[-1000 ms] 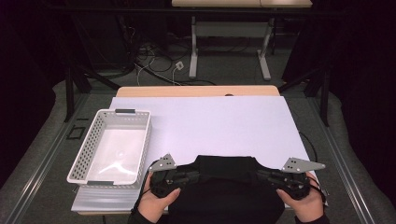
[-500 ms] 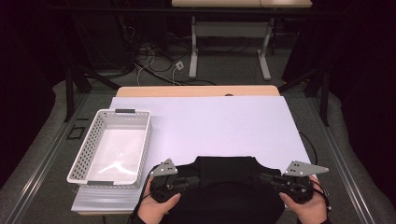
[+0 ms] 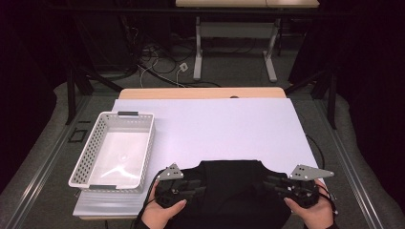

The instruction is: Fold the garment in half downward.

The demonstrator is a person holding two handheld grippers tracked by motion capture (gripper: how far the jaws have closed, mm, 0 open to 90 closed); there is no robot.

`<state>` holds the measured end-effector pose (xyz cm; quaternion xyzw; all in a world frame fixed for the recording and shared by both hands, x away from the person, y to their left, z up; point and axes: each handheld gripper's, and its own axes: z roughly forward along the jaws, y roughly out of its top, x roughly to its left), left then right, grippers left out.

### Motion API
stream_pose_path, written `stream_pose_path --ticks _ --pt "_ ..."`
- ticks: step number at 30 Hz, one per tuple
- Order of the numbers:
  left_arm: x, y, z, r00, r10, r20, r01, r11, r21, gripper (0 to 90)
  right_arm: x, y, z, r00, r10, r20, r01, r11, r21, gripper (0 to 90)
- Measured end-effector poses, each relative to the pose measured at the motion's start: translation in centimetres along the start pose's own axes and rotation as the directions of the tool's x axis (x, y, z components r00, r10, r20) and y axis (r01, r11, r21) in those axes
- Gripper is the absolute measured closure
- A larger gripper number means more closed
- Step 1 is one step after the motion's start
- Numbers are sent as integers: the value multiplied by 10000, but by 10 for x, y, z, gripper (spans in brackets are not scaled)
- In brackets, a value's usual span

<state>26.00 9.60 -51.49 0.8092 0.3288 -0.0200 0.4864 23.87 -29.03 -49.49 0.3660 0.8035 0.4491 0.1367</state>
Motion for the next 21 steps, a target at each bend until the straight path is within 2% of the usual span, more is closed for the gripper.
stream_pose_path --ticks 2,5,9,15,21 --pt "1 0 0 10000 2 -71 -2 10000 -28 586 -1 -1 1 10000 -48 46 48 10000 16 677" --pt "5 -1 1 9996 -122 -249 123 9999 19 566 -1 -1 3 9999 -17 112 16 9999 121 644" --pt "9 -3 2 9987 -245 -450 247 9997 28 524 -1 -3 6 9993 -219 291 211 9995 247 612" --pt "18 -5 1 9951 -524 -836 535 9985 120 489 -3 -5 12 9993 -295 216 287 9990 344 597" --pt "23 -5 0 9909 -462 -1261 486 9987 159 471 -3 -7 17 9987 -444 249 433 9981 444 550"
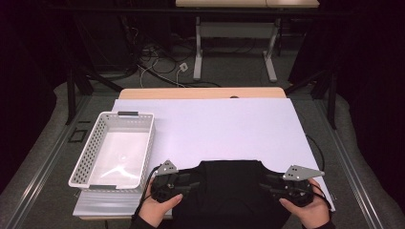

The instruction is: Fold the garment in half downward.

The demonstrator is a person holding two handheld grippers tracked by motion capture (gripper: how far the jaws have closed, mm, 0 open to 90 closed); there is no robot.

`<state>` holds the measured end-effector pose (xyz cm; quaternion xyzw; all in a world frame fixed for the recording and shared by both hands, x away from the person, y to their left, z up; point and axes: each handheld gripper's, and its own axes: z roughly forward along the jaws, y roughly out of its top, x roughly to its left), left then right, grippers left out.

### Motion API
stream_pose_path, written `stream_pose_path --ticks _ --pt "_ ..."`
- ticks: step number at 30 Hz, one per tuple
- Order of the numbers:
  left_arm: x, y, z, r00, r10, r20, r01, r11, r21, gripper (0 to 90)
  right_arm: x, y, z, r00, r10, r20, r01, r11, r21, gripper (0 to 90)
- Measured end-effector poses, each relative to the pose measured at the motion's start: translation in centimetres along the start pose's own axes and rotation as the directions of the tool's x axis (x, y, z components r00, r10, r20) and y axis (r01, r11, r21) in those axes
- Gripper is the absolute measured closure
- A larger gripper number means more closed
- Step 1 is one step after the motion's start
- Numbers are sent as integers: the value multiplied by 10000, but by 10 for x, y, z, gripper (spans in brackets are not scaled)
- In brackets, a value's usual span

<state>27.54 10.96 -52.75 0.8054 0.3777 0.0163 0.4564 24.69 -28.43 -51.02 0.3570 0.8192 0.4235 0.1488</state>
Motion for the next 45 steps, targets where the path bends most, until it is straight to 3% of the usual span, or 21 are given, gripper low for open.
stream_pose_path --ticks 8,18,19,22,25,28,36,42,45 --pt "7 0 0 9998 164 -141 -165 9998 -86 465 -6 -2 2 9995 101 296 -99 9999 -67 523" --pt "14 1 -2 9985 -517 -159 514 9985 -179 457 -12 -5 3 9970 477 615 -483 9988 92 481" --pt "15 1 -3 9972 -705 -264 705 9975 4 452 -14 -6 4 9950 738 678 -744 9972 62 472" --pt "18 0 -3 9960 -794 -412 800 9967 136 437 -17 -8 4 9931 867 794 -870 9962 2 437" --pt "21 -1 -2 9931 -970 -653 981 9951 135 354 -21 -10 5 9913 895 966 -889 9960 -96 369" --pt "23 -2 -1 9908 -1090 -800 1100 9939 74 303 -24 -11 7 9884 973 1165 -971 9952 -74 315" --pt "27 -4 4 9844 -955 -1478 982 9951 110 158 -32 -16 11 9803 1321 1471 -1330 9911 -38 177" --pt "27 -6 7 9796 -880 -1804 921 9956 149 155 -35 -17 10 9706 1659 1742 -1633 9861 -293 141" --pt "27 -7 7 9772 -886 -1929 929 9956 134 147 -40 -19 8 9601 2006 1950 -1960 9797 -425 102"
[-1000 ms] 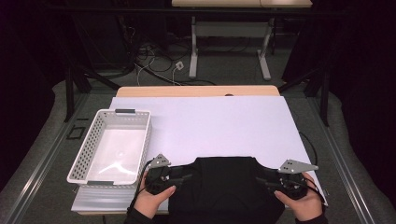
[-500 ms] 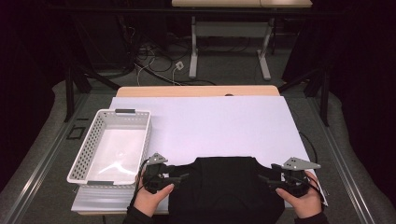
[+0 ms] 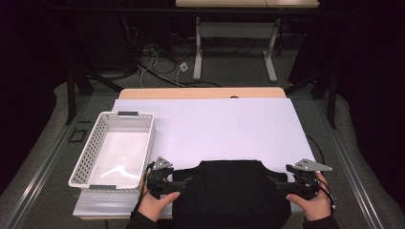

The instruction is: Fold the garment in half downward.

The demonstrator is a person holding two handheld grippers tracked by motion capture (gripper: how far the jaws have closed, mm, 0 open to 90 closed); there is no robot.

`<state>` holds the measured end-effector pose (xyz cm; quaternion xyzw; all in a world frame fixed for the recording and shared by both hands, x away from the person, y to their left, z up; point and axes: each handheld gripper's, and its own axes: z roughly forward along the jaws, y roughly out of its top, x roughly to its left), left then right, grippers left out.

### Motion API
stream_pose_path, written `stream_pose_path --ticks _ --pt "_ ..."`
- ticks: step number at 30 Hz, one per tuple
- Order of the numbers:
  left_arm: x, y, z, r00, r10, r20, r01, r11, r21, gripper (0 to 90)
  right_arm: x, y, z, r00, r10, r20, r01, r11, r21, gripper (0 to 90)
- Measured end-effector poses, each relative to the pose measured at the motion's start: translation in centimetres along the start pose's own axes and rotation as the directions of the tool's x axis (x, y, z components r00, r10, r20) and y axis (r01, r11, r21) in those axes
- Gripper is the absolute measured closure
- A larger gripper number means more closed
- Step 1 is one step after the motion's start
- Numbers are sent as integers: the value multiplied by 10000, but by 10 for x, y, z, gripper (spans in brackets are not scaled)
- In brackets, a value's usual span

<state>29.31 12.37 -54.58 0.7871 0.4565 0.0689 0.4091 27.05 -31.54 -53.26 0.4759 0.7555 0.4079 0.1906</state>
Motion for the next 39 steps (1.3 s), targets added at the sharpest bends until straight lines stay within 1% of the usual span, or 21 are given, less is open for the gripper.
stream_pose_path --ticks 1,3,4,5,6,9,10,11,15,18,21,22,24,25,26,30,33,35,36,38,39 --pt "0 -1 0 10000 -41 -19 41 10000 -21 139 -2 0 0 10000 1 46 -1 10000 0 97" --pt "-1 -3 1 9995 73 -293 -69 9999 137 148 -3 -1 0 10000 63 48 -63 10000 10 97" --pt "-1 -3 1 9995 73 -293 -69 9999 137 154 -3 -1 0 9999 110 34 -110 9999 17 95" --pt "-2 -5 4 9985 28 -547 -16 9998 213 156 -2 -1 1 10000 91 25 -91 10000 19 93" --pt "-2 -6 5 9980 30 -628 -14 9997 248 160 -2 -1 2 10000 34 22 -34 10000 16 93" --pt "0 -6 7 9977 37 -679 -21 9997 238 176 0 -2 3 9999 -154 41 154 9998 99 94" --pt "1 -6 8 9970 -44 -771 54 9999 125 191 0 -2 4 9999 -158 23 158 9998 109 98" --pt "3 -6 9 9970 -151 -764 158 9998 85 201 0 -2 4 9998 -185 22 185 9998 116 106" --pt "7 -4 11 9957 -309 -877 310 9995 2 257 -2 -2 5 9996 -274 43 274 9996 78 148" --pt "10 -4 15 9949 -399 -929 411 9991 114 285 -2 -2 5 9995 -322 5 322 9994 109 164" --pt "11 -2 16 9948 -347 -959 358 9993 96 318 -4 -3 5 9990 -432 147 431 9991 59 202" --pt "11 -1 17 9947 -232 -1001 247 9996 133 331 -5 -3 5 9991 -390 163 390 9992 32 225" --pt "11 -1 17 9946 -204 -1017 219 9997 140 345 -7 -3 4 9989 -404 229 403 9992 38 288" --pt "11 -2 17 9945 -133 -1035 147 9998 126 352 -9 -3 4 9990 -390 230 389 9992 47 340" --pt "11 -2 17 9949 -149 -995 161 9998 112 365 -11 -3 4 9989 -392 241 391 9992 66 364" --pt "13 -2 16 9954 -385 -874 388 9992 19 386 -17 -5 3 9989 -291 368 287 9995 95 436" --pt "13 -2 16 9941 -498 -959 496 9988 -44 405 -22 -6 4 9993 -74 378 69 9999 138 450" --pt "13 -2 16 9938 -504 -992 502 9987 -43 425 -25 -6 5 9989 -5 459 -5 9998 222 451" --pt "13 -2 15 9935 -458 -1044 461 9989 -3 446 -26 -7 5 9988 147 476 -161 9994 292 452" --pt "13 -2 15 9936 -489 -1023 491 9988 -5 477 -27 -7 5 9989 180 434 -194 9993 332 452" --pt "14 -2 14 9940 -548 -949 551 9985 4 490 -28 -9 6 9990 294 351 -310 9985 453 466"
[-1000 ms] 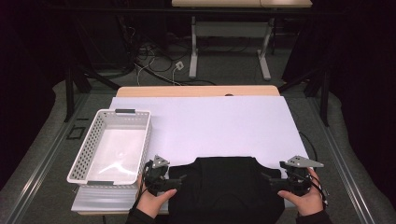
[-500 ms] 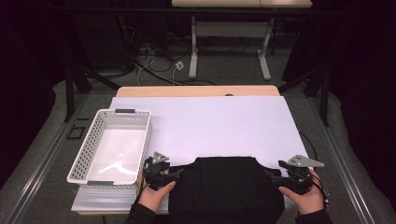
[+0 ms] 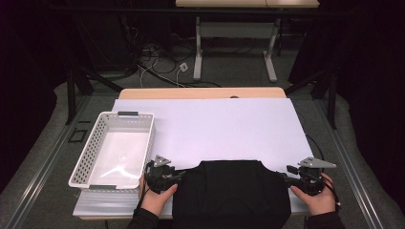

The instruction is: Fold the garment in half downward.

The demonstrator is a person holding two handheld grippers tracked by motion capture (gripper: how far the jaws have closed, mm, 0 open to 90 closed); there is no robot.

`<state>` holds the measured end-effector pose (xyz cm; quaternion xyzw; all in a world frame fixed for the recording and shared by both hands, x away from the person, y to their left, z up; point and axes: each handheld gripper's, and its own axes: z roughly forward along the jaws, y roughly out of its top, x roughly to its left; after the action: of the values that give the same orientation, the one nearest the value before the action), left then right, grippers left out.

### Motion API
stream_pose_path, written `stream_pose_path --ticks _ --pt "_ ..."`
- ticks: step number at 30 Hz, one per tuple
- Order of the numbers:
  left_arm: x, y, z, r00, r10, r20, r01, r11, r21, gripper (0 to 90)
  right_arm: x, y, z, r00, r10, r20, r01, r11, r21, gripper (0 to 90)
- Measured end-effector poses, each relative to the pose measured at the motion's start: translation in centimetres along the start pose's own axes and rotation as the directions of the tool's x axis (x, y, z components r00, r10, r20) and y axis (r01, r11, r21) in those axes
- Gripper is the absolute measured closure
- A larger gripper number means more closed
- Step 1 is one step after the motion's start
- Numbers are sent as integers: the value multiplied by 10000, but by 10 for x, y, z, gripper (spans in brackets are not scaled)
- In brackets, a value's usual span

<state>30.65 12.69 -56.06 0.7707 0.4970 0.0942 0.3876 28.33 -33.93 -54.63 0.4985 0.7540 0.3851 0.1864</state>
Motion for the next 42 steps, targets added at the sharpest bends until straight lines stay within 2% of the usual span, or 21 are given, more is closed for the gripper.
stream_pose_path --ticks 8,11,15,16,25,30,34,42 --pt "1 0 -1 10000 0 -28 0 10000 89 563 -3 -5 4 9989 426 215 -440 9966 691 474" --pt "1 0 -1 10000 -59 -2 59 9999 116 592 -6 -7 4 9985 501 210 -516 9954 811 517" --pt "1 1 -1 10000 -59 2 59 9999 155 615 -7 -7 4 9986 513 110 -521 9952 831 560" --pt "1 1 -1 10000 -40 -11 40 9998 172 630 -6 -7 4 9989 468 63 -472 9953 849 594" --pt "1 1 -1 10000 -43 23 42 9996 278 726 -4 -6 3 9959 827 -373 -780 9905 1136 732" --pt "1 1 -1 9998 -86 167 80 9992 381 792 -4 -5 4 9911 1143 -684 -1044 9854 1342 796" --pt "0 2 0 9995 -160 268 150 9991 402 831 -4 -5 4 9901 1190 -750 -1078 9843 1400 817" --pt "0 4 -5 9991 -112 403 101 9995 286 846 -1 -2 1 9902 1125 -828 -1018 9871 1237 842"
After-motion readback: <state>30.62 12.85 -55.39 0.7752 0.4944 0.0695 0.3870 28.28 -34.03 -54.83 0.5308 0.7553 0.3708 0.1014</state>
